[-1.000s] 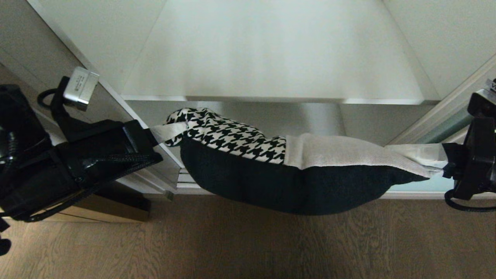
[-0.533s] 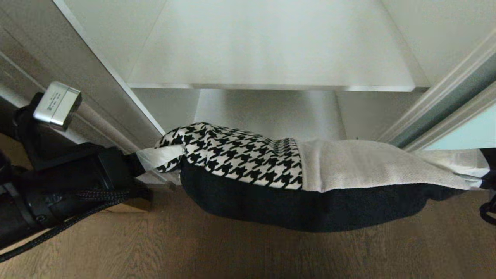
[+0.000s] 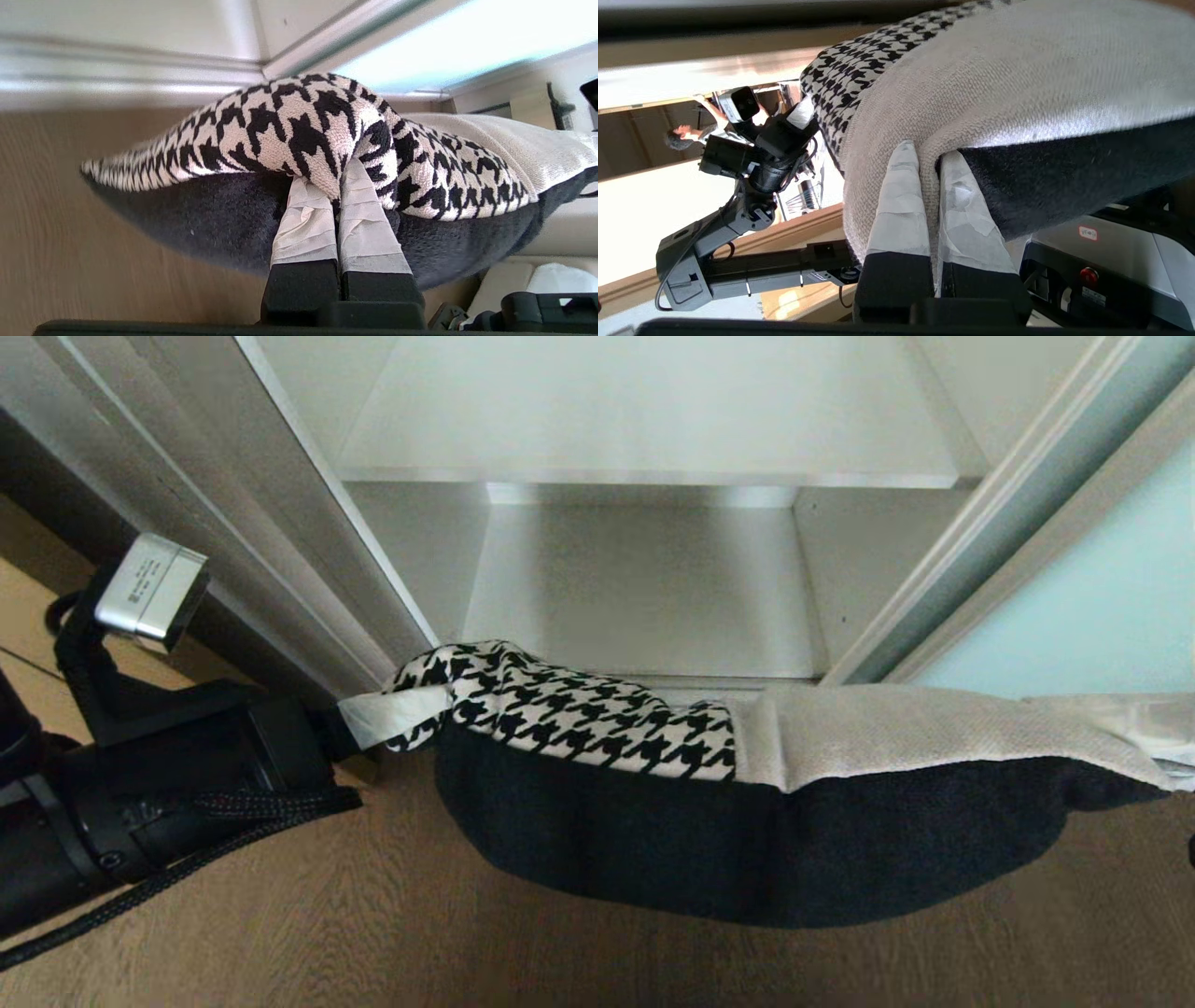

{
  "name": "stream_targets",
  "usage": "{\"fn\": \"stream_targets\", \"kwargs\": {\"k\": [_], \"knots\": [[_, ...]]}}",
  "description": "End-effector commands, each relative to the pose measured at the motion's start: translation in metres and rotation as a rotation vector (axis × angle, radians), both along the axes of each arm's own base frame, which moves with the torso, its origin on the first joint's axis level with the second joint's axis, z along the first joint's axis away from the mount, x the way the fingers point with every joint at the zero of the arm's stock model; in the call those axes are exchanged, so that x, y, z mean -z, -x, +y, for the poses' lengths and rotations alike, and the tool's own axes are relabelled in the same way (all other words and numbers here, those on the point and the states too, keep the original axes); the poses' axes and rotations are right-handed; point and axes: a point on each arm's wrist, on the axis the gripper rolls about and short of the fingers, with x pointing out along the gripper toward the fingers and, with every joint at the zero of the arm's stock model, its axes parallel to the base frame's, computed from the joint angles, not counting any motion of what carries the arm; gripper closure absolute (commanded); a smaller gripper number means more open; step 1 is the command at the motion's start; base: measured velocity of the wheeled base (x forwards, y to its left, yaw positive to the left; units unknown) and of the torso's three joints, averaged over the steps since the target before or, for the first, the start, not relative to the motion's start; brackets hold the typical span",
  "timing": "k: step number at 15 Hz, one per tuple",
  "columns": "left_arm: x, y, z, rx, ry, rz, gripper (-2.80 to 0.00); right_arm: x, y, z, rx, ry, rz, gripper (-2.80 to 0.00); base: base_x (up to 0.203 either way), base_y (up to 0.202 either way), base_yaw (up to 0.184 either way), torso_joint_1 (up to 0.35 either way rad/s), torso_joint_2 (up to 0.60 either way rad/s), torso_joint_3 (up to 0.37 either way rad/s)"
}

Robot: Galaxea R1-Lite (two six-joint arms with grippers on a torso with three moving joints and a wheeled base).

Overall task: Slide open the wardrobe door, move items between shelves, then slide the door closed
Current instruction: Place the pillow on the higher shelf

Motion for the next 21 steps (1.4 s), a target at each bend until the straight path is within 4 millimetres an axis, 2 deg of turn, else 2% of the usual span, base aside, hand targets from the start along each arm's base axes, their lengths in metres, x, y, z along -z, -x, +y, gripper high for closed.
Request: {"fn": "stream_targets", "kwargs": {"k": [1, 5, 9, 14, 21], "knots": [[0.002, -0.002, -0.001, 0.005, -0.001, 0.009, 0.00, -0.001, 0.004, -0.001, -0.003, -0.007, -0.003, 0.00, -0.195, 0.000, -0.002, 0.007, 0.00, 0.002], [0.001, -0.004, -0.002, -0.001, -0.002, 0.012, 0.00, 0.002, 0.002, 0.000, -0.004, -0.003, 0.008, 0.00, -0.075, 0.000, -0.006, 0.007, 0.00, 0.005], [0.013, -0.013, -0.006, 0.000, -0.027, 0.055, 0.00, 0.004, -0.004, 0.001, -0.005, 0.000, 0.025, 0.00, 0.000, 0.000, 0.000, 0.000, 0.00, 0.000], [0.015, -0.009, -0.005, 0.010, -0.041, 0.042, 0.00, 0.004, -0.004, 0.003, -0.019, 0.001, 0.026, 0.00, 0.000, 0.000, 0.000, 0.000, 0.00, 0.000], [0.007, -0.005, -0.003, 0.025, -0.028, 0.009, 0.00, 0.005, -0.005, 0.006, -0.033, 0.004, 0.029, 0.00, 0.000, 0.000, 0.000, 0.002, 0.00, 0.072]]}}
